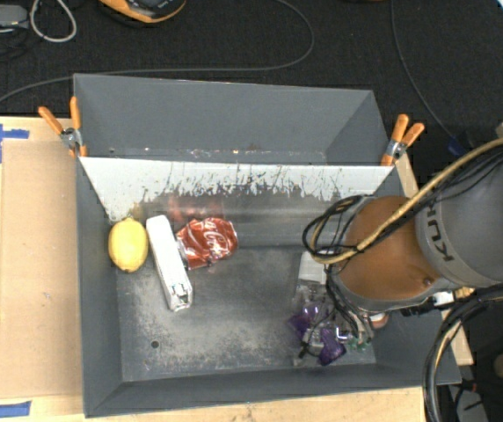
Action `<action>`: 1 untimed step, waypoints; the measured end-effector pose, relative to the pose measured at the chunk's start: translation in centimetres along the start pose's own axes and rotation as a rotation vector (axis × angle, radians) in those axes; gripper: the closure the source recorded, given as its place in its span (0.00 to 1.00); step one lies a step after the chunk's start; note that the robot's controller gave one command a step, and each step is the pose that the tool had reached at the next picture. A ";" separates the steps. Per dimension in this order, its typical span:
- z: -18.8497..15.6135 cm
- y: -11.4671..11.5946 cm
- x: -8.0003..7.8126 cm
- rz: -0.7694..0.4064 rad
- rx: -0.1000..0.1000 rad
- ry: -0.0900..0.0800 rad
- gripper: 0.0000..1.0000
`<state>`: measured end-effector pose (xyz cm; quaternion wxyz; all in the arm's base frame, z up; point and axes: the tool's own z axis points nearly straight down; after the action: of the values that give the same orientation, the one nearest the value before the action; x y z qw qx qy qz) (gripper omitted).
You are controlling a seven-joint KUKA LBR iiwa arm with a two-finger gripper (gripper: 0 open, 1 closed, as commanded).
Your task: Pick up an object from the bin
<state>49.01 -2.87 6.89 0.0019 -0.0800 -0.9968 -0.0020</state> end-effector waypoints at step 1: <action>-0.1 0.9 1.2 -0.201 -0.001 -0.005 1.00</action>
Offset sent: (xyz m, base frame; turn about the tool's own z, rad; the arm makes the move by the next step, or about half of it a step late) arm 0.0000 0.0000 0.0000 0.0000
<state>48.00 -1.76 7.02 -0.0006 0.0203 -0.9998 -0.0023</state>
